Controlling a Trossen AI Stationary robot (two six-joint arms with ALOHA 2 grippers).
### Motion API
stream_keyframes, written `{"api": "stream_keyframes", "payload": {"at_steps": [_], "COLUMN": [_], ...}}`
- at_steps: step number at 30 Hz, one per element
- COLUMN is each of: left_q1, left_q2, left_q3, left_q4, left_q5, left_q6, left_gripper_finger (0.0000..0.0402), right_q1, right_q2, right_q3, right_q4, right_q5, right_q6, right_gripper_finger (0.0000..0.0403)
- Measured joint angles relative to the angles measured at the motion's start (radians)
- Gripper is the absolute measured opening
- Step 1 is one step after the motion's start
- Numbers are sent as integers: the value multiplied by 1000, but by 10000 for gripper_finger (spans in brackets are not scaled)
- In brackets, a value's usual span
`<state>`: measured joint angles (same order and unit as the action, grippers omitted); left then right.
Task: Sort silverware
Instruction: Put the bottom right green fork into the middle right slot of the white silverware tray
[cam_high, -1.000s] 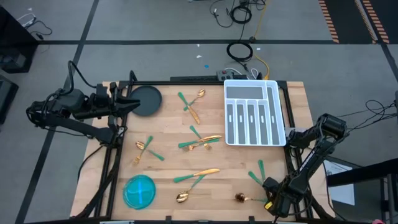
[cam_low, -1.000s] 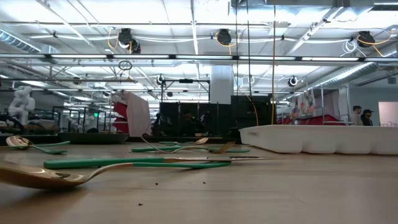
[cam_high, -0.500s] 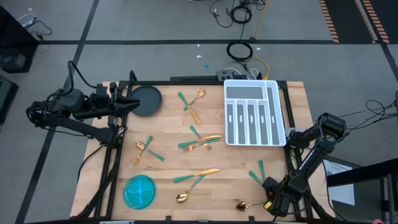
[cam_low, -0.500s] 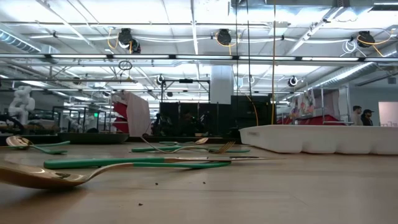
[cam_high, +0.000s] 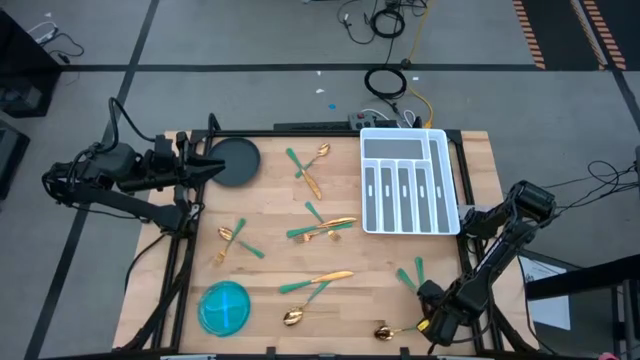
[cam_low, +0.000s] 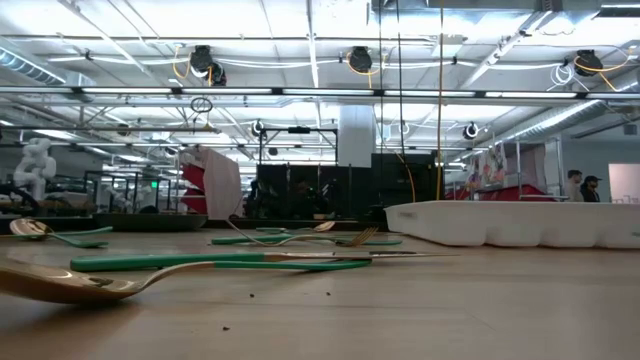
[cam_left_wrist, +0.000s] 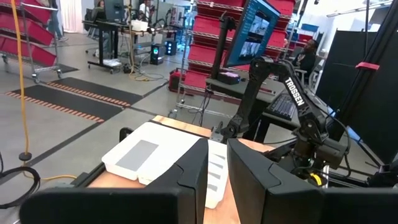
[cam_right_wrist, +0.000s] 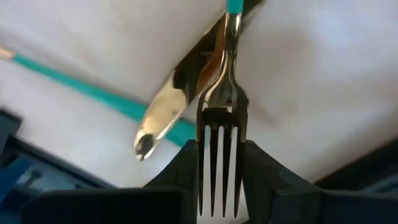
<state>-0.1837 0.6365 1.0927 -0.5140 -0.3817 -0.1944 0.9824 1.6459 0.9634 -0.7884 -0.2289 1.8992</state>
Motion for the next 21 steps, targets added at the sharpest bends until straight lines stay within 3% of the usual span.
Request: {"api": "stream_keyframes", "payload": {"at_steps": [11, 21], "left_q1": [0, 0], "left_q2": [0, 0], "left_q3": [0, 0], "left_q4": [0, 0], "left_q5": [0, 0], "left_q6": [0, -3], "left_gripper_finger": [67, 67], "right_q1": [-33, -248], "right_q2": [-2, -3], "right_q3": [198, 249], "right_q4": [-358, -490], "right_q5": [199, 312], "right_q6": [-11, 47], "right_gripper_finger": [59, 59]}}
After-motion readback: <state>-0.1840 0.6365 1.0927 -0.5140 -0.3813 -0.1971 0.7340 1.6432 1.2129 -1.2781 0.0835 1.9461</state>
